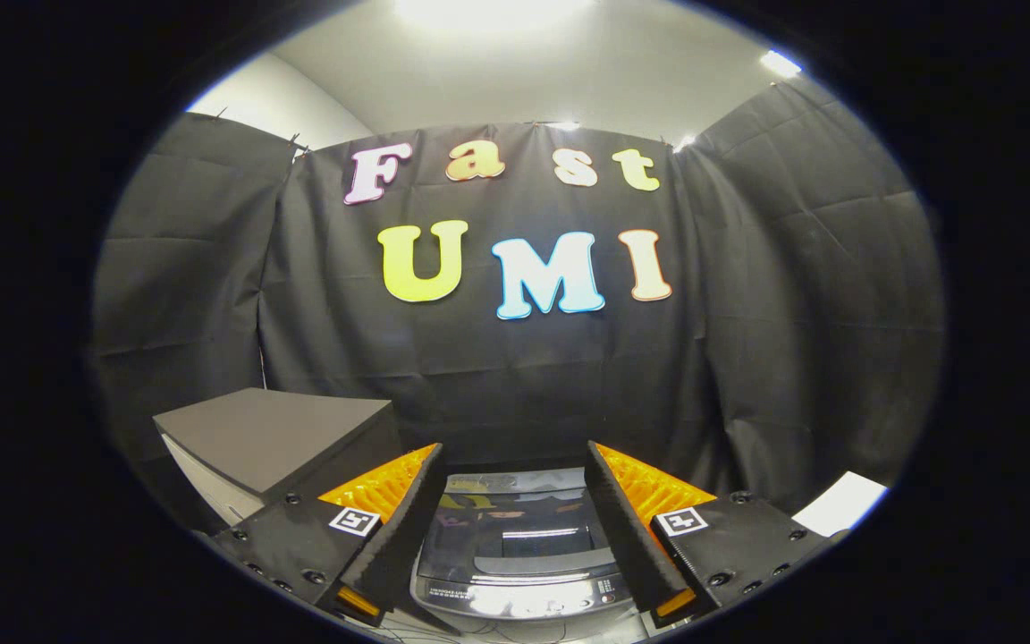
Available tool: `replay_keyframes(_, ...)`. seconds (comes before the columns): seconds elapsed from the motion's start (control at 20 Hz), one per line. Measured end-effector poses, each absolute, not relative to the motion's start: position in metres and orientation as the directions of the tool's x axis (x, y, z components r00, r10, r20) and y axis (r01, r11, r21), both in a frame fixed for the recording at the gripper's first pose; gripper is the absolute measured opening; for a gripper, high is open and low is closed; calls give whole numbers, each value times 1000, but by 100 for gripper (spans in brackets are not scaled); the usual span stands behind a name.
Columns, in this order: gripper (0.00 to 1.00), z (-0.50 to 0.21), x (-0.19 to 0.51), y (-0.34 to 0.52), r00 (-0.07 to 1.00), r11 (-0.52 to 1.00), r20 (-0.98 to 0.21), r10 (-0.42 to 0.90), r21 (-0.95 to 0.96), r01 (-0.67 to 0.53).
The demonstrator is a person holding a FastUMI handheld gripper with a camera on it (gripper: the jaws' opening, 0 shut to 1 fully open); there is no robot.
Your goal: Put the clothes into the washing machine and then close the washing machine lid.
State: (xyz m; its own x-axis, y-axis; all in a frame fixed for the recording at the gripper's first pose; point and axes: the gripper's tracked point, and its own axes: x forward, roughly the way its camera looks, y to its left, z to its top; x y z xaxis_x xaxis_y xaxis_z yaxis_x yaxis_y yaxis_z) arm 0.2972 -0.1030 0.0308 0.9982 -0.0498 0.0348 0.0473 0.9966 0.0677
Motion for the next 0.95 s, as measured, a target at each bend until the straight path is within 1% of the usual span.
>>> replay_keyframes(0.25, 97, 38, 245, -102, 996, 995, 54, -73, 67, 69)
replay_keyframes(0.55, 97, 38, 182, -83, 997, 998, 53, -52, 23, 51)
replay_keyframes(0.7, 97, 42, 159, -81, 996, 998, 68, -61, -13, 62)
replay_keyframes(0.95, 97, 39, 128, -69, 995, 998, 84, -56, 13, 55)
